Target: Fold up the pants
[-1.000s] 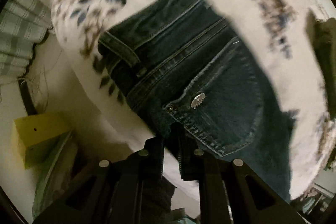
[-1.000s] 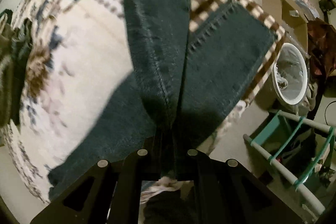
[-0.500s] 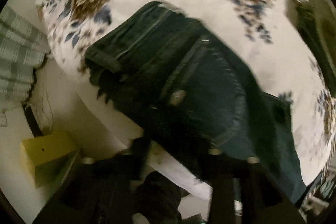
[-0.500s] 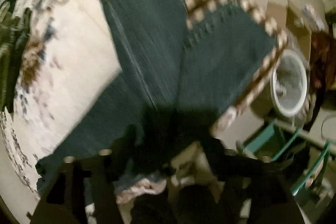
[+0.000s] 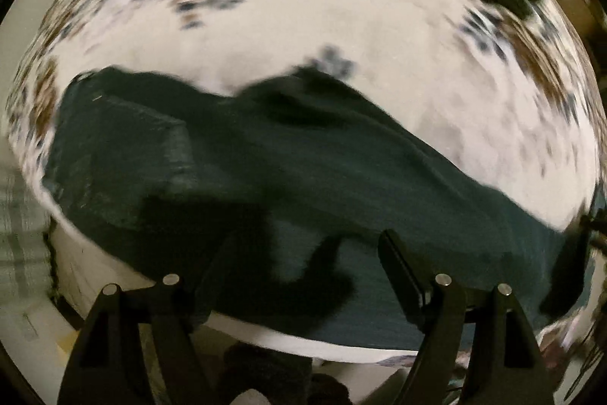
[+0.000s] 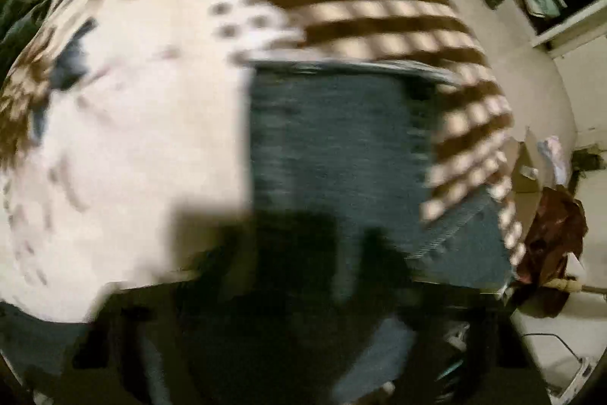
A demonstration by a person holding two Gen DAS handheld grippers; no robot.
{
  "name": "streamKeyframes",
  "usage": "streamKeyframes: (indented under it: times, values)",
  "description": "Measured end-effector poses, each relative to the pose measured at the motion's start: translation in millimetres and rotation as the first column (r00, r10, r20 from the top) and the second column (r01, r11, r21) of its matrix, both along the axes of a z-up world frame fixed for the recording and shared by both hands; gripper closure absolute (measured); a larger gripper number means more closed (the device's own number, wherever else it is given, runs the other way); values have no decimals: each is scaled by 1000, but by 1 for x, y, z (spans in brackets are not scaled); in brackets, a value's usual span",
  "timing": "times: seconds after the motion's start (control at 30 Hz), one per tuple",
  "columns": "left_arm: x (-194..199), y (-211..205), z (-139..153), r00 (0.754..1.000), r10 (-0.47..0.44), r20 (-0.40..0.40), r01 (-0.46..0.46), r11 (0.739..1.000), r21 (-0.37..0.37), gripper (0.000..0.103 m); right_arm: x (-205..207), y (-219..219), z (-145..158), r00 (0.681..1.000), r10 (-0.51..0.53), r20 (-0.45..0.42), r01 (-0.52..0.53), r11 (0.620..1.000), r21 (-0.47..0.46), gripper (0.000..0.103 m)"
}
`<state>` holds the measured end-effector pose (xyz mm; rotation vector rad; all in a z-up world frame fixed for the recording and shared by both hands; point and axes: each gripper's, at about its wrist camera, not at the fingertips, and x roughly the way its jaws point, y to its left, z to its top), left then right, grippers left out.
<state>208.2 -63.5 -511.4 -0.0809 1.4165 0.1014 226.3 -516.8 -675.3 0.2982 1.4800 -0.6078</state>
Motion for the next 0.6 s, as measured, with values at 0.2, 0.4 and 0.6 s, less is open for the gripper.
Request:
streamKeyframes:
  times: [0.2, 0.4, 0.6]
  values:
    - [-7, -36, -11, 996, -83, -18, 83, 996, -12, 27, -111, -94, 25, 931, -349, 104, 346, 937, 51, 87]
    - [-17, -38, -28, 995, -71, -76, 70, 997, -20, 27, -207, -153, 12, 762, -637, 116, 600, 762, 244, 64]
    - [-18, -30, -36, 993, -73, -89, 73, 997, -6, 27, -213, -140, 1, 712, -675, 194, 548, 707, 447, 64]
